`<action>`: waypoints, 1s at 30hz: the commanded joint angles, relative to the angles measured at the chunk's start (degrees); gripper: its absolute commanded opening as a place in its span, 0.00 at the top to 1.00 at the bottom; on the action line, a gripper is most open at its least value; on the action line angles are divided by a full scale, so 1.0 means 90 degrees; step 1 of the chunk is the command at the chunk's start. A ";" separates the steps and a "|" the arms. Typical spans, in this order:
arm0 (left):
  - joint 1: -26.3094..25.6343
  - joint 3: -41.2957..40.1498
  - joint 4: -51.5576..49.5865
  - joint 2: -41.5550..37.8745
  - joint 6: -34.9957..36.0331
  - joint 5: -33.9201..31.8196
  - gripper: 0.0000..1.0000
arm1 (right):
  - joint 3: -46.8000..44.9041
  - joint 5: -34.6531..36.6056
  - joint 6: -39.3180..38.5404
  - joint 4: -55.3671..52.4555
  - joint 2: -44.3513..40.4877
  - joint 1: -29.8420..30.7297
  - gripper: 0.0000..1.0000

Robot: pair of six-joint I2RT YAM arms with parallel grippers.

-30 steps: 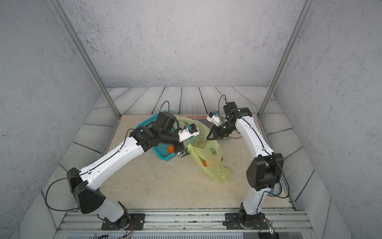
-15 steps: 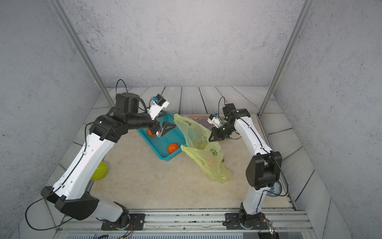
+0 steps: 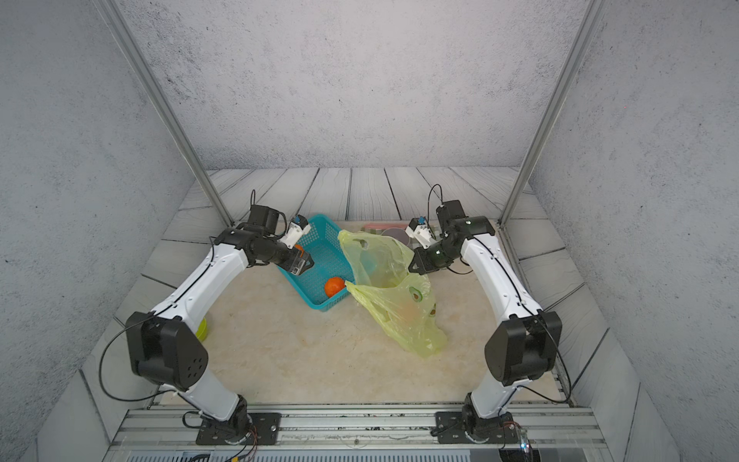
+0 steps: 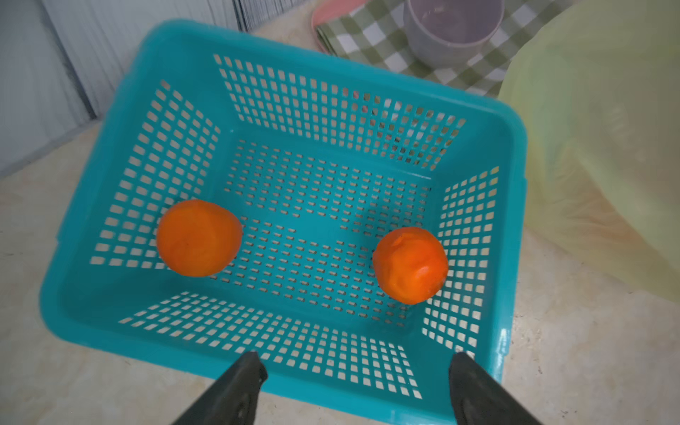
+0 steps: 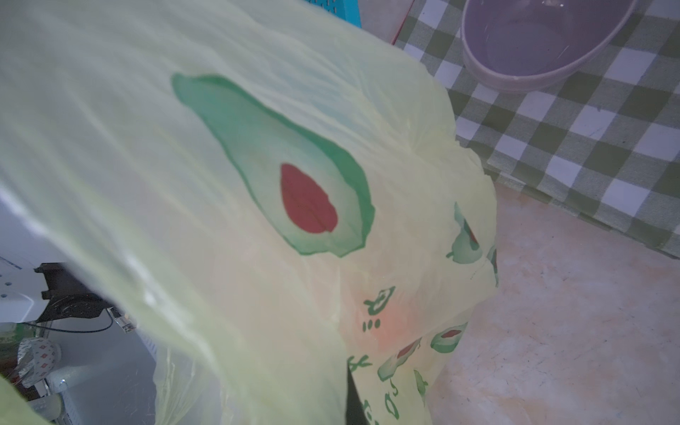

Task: Place the oranges into plastic bags & tie knots
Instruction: Pick up the orange from the basket.

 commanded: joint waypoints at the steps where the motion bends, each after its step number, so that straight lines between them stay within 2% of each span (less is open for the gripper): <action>1: 0.0022 0.0008 0.0076 0.0065 0.0256 0.0009 0.17 | -0.0061 0.0193 -0.0128 0.0088 -0.0102 0.0022 0.95; 9: 0.0012 -0.0104 0.0315 0.0379 0.0017 0.0792 0.14 | -0.0014 0.0186 -0.0123 0.0050 -0.0063 0.0093 0.95; 23: -0.0241 -0.0131 -0.0157 0.1038 0.0059 0.0739 0.12 | -0.0029 0.0044 -0.0073 0.0028 -0.0036 0.0103 0.95; 30: -0.0490 0.0041 0.0102 0.1473 -0.0138 0.0695 0.10 | -0.0030 0.0134 -0.0111 0.0007 0.0105 0.0116 0.95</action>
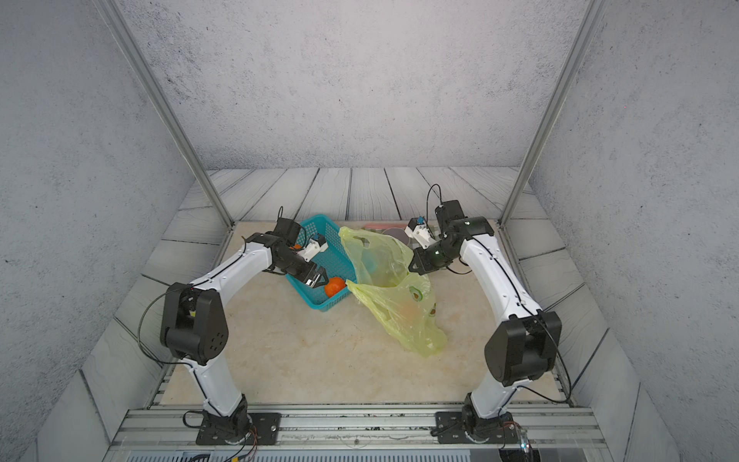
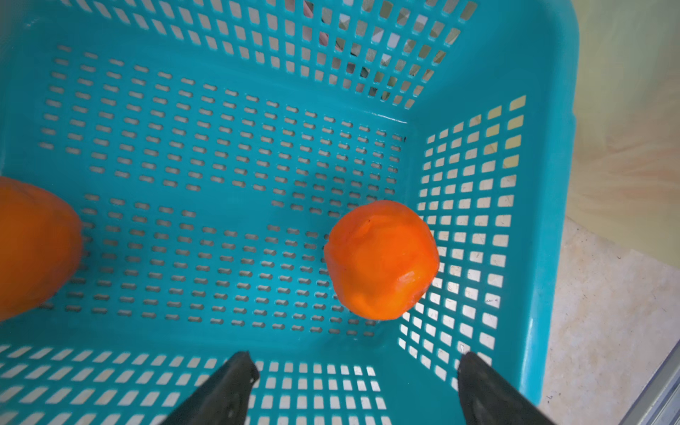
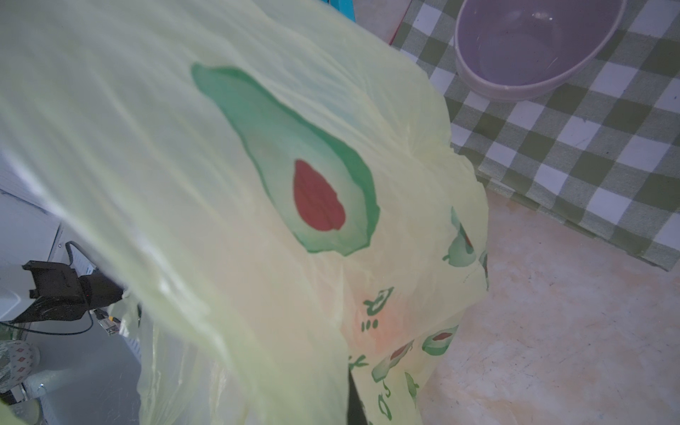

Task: Place the oranges into plastic bags & tie knots
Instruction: Pick up the orange from the basket.

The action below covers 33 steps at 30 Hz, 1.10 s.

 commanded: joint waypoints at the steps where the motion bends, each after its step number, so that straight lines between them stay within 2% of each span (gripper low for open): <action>1: -0.0209 0.0183 0.0116 0.0361 -0.0151 -0.0066 0.10 | -0.0007 0.0003 -0.0043 -0.0093 0.0105 0.0045 0.95; 4: -0.0364 0.0337 0.0217 0.0608 -0.0195 -0.0275 0.09 | -0.0011 0.0025 -0.0050 -0.0093 0.0096 0.0061 0.95; 10: -0.0532 0.0462 0.0288 0.1032 -0.0390 -0.0135 0.09 | -0.0104 0.0069 -0.0062 -0.0050 0.0015 0.0087 0.95; 12: -0.0553 0.0507 0.0252 0.1179 -0.0460 -0.0092 0.13 | -0.0147 0.0091 -0.0053 -0.0025 -0.0015 0.0088 0.95; 18: -0.0544 0.0629 0.0238 0.1339 -0.0593 0.0074 0.37 | -0.0144 0.0164 -0.0092 -0.0029 0.0037 0.0086 0.95; 21: -0.0527 0.0560 0.0329 0.1182 -0.0588 0.0091 0.51 | -0.0135 0.0184 -0.0092 -0.0044 0.0040 0.0091 0.95; 25: -0.0319 0.0446 0.0472 0.0746 -0.0639 0.0118 0.61 | -0.0180 0.0285 -0.0083 -0.0006 -0.0018 0.0095 0.95; 29: -0.0158 0.0317 0.0577 -0.0009 -0.0501 0.0172 0.67 | -0.0211 0.0442 -0.0019 0.0024 -0.0058 0.0085 0.95; 33: -0.0143 0.0301 0.0402 -0.1002 -0.0167 0.0613 0.67 | -0.0124 0.0320 0.0049 -0.0021 -0.0017 0.0080 0.95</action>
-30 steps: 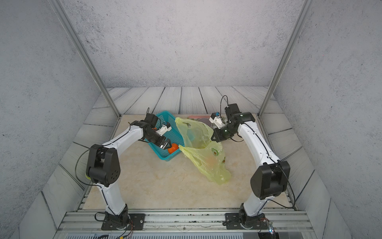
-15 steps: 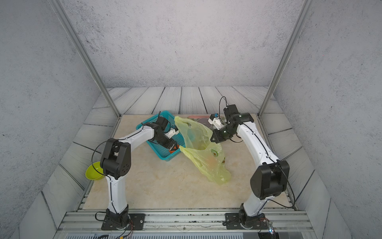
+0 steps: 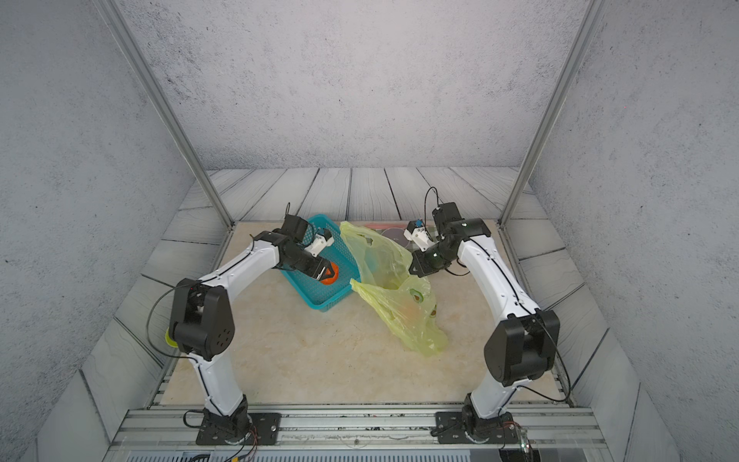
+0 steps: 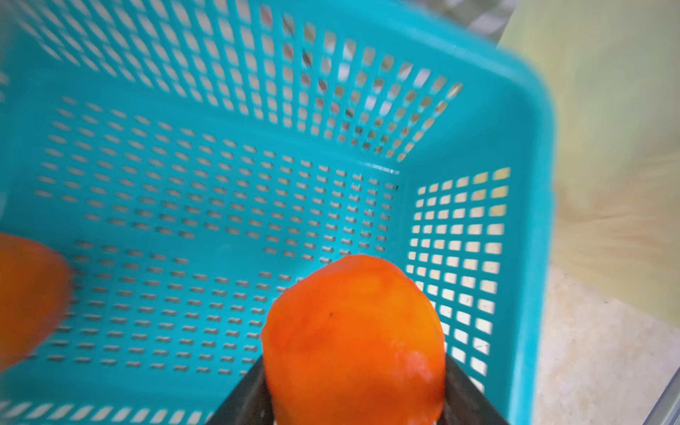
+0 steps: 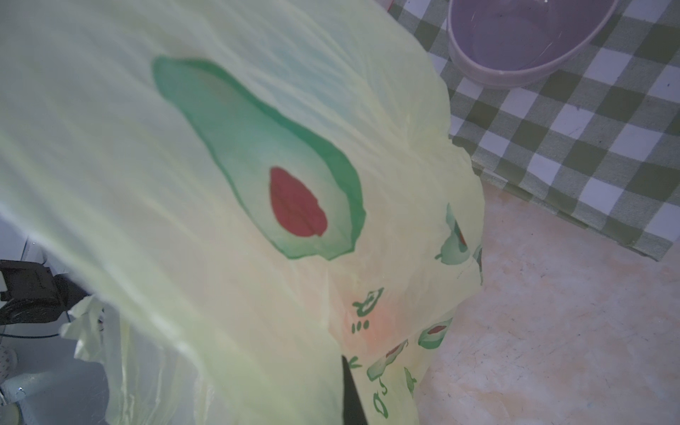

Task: Place the oranges into plastic bags & tie knots
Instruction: Pick up the orange from the basket, then place the orange in the plastic bag.

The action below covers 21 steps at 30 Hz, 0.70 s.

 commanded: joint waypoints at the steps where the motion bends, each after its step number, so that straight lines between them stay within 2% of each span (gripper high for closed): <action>1: -0.0025 -0.0015 -0.0053 -0.1050 0.0329 0.0736 0.67 | 0.0080 -0.0017 0.0052 -0.0127 0.0014 0.0022 0.95; 4: -0.0057 -0.0265 0.0085 -0.1975 0.0316 0.1599 0.67 | 0.0201 -0.0135 0.0052 -0.0213 0.0093 0.0025 0.95; 7: -0.0216 -0.0423 0.0073 -0.2695 0.0284 0.2167 0.67 | 0.0273 -0.0162 0.0062 -0.0263 0.0144 0.0025 0.95; 11: -0.0440 -0.0247 -0.0040 -0.3052 0.0163 0.2946 0.67 | 0.0314 -0.0284 0.0034 -0.0312 0.0167 0.0024 0.94; 14: -0.0945 -0.0026 -0.0185 -0.2940 0.0432 0.2464 0.67 | 0.0321 -0.0450 -0.0053 -0.0351 0.0131 0.0022 0.94; 16: -0.1383 0.0179 -0.0292 -0.2727 0.0673 0.1821 0.67 | 0.0286 -0.0463 -0.0125 -0.0361 0.0082 0.0024 0.94; 21: -0.2041 0.0736 -0.0302 -0.2016 0.0802 0.0508 0.67 | 0.0174 -0.0405 -0.0229 -0.0361 -0.0053 0.0041 0.94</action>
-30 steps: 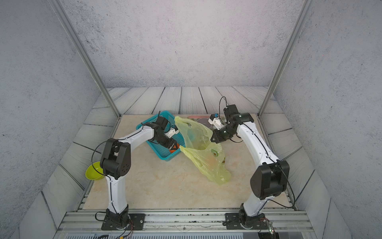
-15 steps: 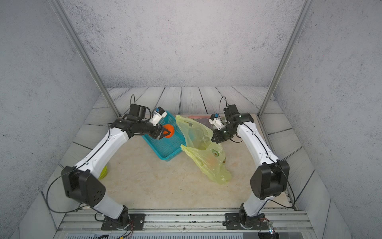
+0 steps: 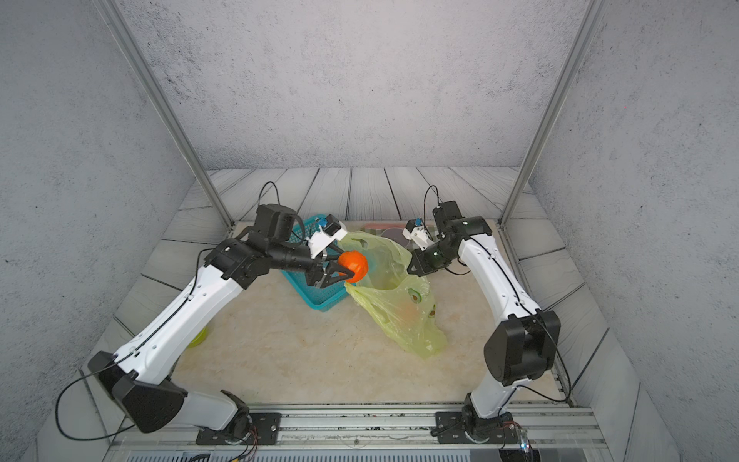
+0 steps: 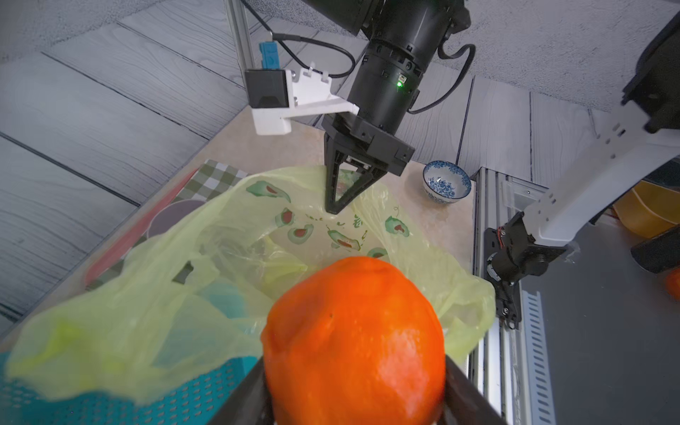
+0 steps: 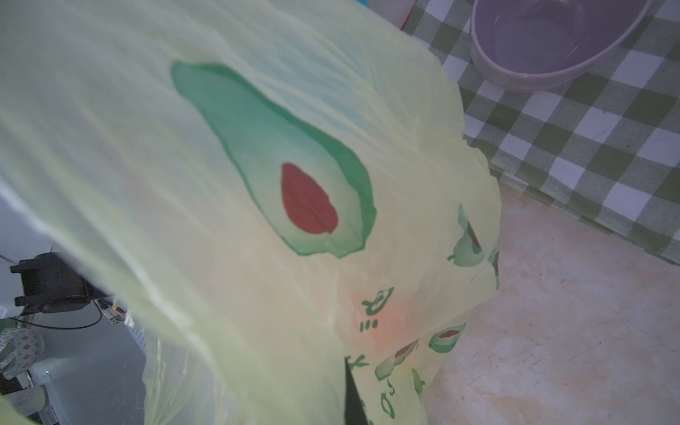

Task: Place the oranges into plastic bags & tie knots
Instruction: Place the orange in the plastic bag.

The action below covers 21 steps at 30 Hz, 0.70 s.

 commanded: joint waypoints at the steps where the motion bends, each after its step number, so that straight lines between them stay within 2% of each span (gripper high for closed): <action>1: -0.0351 0.0419 -0.0126 0.0387 0.0417 -0.1200 0.67 | -0.0013 -0.0155 -0.0167 -0.0152 -0.0096 0.0030 0.94; 4: -0.0549 0.0561 -0.0121 0.0885 0.0725 -0.1602 0.66 | -0.0026 -0.0240 -0.0178 -0.0162 -0.0164 0.0033 0.94; 9: -0.0673 0.0642 0.0272 0.1615 0.0699 -0.1602 0.63 | -0.0093 -0.0292 -0.0106 -0.0106 -0.0264 0.0036 0.94; 17: -0.0882 0.0283 0.1116 0.2003 0.0266 -0.1512 0.49 | -0.0276 -0.0068 -0.0031 0.0061 -0.0311 0.0032 0.94; 21: -0.0883 0.0298 0.1079 0.2025 0.0150 -0.1516 0.33 | -0.0283 -0.0085 -0.0026 0.0067 -0.0316 0.0027 0.94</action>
